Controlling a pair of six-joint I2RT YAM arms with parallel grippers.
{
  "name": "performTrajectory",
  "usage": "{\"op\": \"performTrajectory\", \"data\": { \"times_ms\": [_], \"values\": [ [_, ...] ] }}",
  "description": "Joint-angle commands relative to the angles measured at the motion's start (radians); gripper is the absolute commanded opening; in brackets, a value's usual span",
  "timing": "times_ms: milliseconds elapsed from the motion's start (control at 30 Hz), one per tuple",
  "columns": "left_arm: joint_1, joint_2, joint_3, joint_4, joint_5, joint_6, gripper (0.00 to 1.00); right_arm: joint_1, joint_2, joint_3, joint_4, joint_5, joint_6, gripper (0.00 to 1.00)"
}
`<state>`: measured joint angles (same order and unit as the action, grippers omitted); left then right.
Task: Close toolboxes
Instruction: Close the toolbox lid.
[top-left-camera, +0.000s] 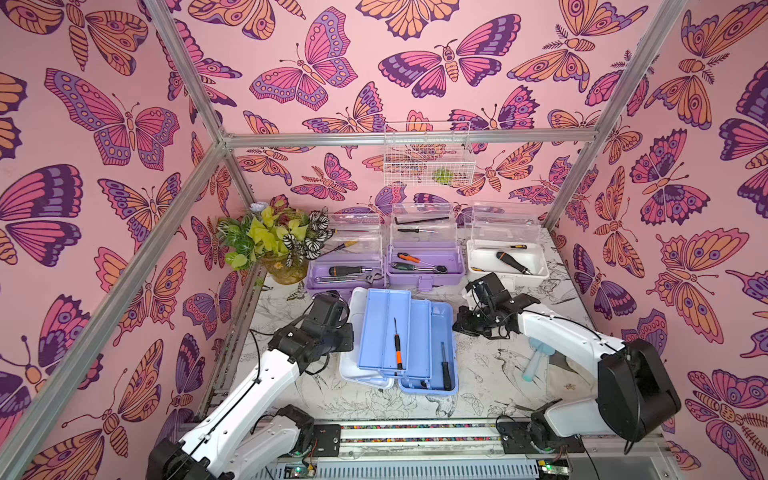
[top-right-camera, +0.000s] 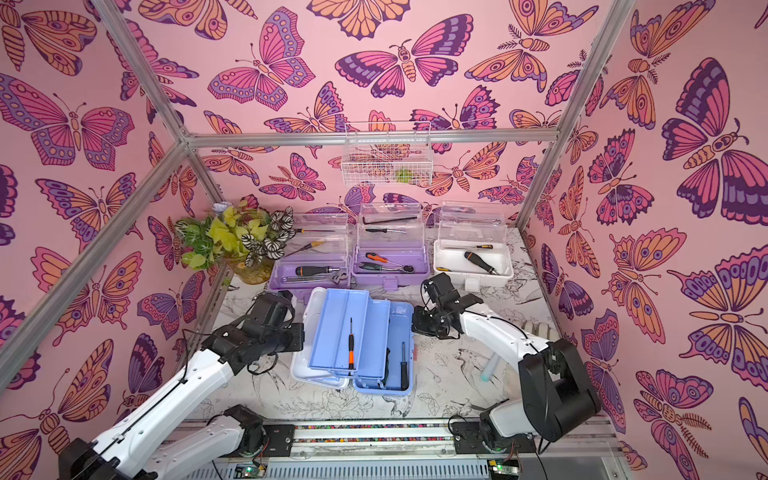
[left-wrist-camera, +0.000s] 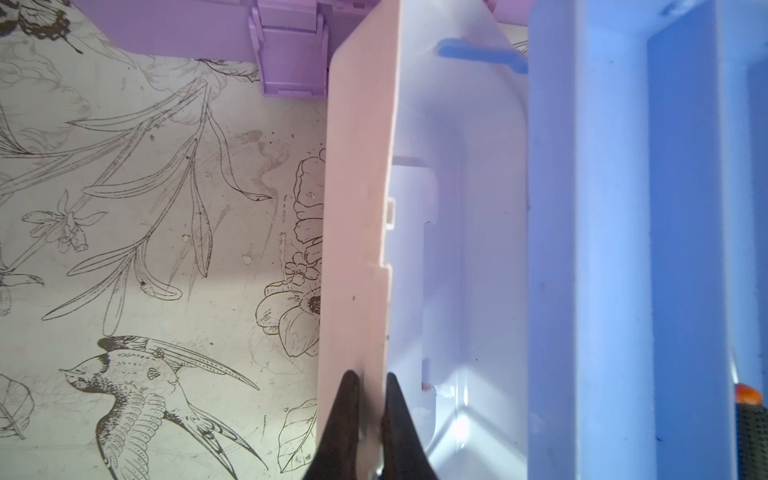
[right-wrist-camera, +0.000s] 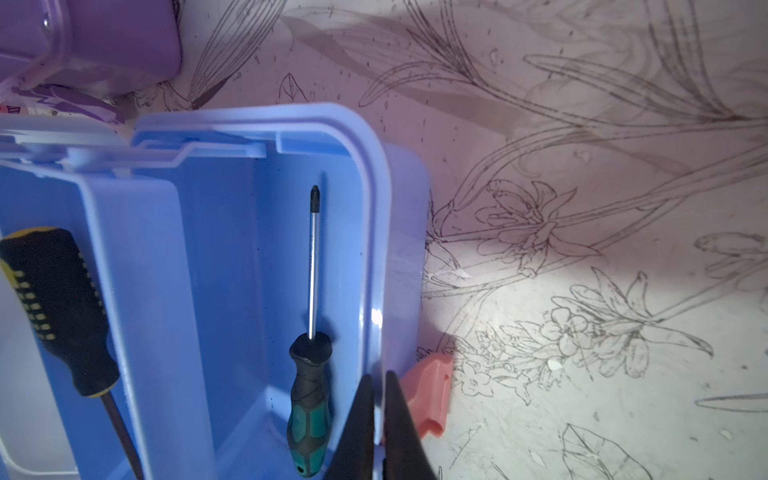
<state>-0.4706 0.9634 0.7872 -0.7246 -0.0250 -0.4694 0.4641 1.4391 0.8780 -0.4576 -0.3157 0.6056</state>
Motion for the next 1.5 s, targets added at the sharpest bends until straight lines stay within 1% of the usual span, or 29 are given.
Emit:
{"op": "performTrajectory", "data": {
  "times_ms": [0,100,233,300,367,433,633,833,1100,1267,1467],
  "values": [
    [-0.031,-0.026,0.06,0.058,0.089,-0.012,0.0,0.033,0.046,0.02,0.011,-0.011,0.012,0.1],
    [-0.066,-0.019,0.077,0.058,0.089,-0.022,0.0,0.041,0.061,0.027,0.017,-0.012,0.016,0.11],
    [-0.113,-0.001,0.093,0.062,0.077,-0.027,0.27,0.046,0.072,0.035,0.017,-0.013,0.018,0.11],
    [-0.127,0.004,0.099,0.066,0.076,-0.032,0.38,0.047,0.073,0.036,0.016,-0.012,0.019,0.11],
    [-0.138,0.006,0.105,0.071,0.074,-0.034,0.45,0.048,0.073,0.038,0.014,-0.011,0.019,0.12],
    [-0.149,0.007,0.111,0.073,0.075,-0.037,0.49,0.048,0.072,0.038,0.013,-0.011,0.019,0.11],
    [-0.188,0.015,0.126,0.096,0.077,-0.056,0.52,0.048,0.07,0.036,0.014,-0.018,0.019,0.11],
    [-0.26,0.044,0.163,0.127,0.068,-0.071,0.53,0.049,0.07,0.039,0.022,-0.03,0.014,0.11],
    [-0.343,0.142,0.199,0.198,0.087,-0.067,0.52,0.048,0.07,0.036,0.023,-0.04,0.01,0.1],
    [-0.386,0.201,0.25,0.239,0.099,-0.066,0.52,0.048,0.07,0.029,0.033,-0.041,0.011,0.1],
    [-0.408,0.273,0.305,0.267,0.109,-0.052,0.52,0.048,0.075,0.024,0.04,-0.048,0.013,0.1]
  ]
}}
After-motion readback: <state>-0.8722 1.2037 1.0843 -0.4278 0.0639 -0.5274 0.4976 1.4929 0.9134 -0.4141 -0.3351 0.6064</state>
